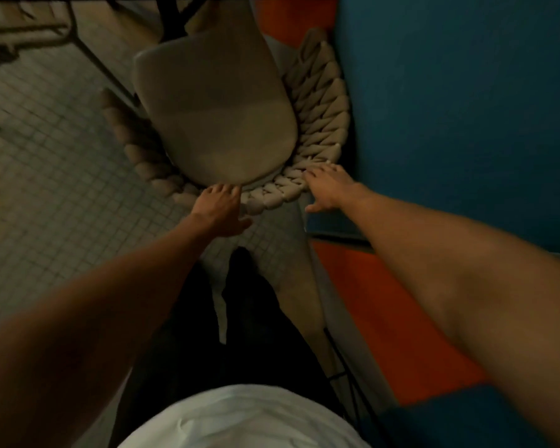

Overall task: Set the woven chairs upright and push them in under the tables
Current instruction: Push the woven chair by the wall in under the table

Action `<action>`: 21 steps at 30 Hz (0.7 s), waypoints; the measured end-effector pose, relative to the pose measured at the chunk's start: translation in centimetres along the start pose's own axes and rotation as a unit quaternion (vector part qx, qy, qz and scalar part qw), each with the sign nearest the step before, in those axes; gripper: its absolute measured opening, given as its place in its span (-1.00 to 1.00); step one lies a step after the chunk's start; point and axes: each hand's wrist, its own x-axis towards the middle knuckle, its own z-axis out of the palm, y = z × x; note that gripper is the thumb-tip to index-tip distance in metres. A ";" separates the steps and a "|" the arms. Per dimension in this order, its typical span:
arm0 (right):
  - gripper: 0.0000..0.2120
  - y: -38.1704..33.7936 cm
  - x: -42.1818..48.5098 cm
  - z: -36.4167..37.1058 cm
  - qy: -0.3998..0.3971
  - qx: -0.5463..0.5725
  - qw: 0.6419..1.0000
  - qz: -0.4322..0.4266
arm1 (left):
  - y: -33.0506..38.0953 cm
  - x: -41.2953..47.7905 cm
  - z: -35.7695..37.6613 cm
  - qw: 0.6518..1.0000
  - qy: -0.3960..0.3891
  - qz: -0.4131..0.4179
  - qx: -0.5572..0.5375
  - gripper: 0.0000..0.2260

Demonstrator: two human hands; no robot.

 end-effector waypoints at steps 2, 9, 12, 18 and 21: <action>-0.15 0.8 1.3 1.1 0.001 -0.021 1.000 -0.005 | 0.2 0.5 1.1 1.000 -0.005 -0.004 0.005 -0.28; -0.43 -0.4 5.1 5.3 0.056 -0.046 0.997 -0.001 | -0.9 0.5 5.1 0.999 0.022 -0.014 0.022 -0.55; -0.48 -1.1 5.3 5.9 0.073 -0.039 0.996 0.012 | -0.9 0.0 5.5 0.999 0.042 -0.017 0.026 -0.58; -0.52 -3.3 4.0 5.9 0.066 -0.001 0.998 0.001 | -3.3 -1.8 5.1 0.998 0.025 0.001 0.051 -0.55; -0.46 -5.2 3.2 6.7 0.061 0.018 0.998 -0.017 | -4.9 -2.9 5.0 0.998 0.019 0.006 0.066 -0.52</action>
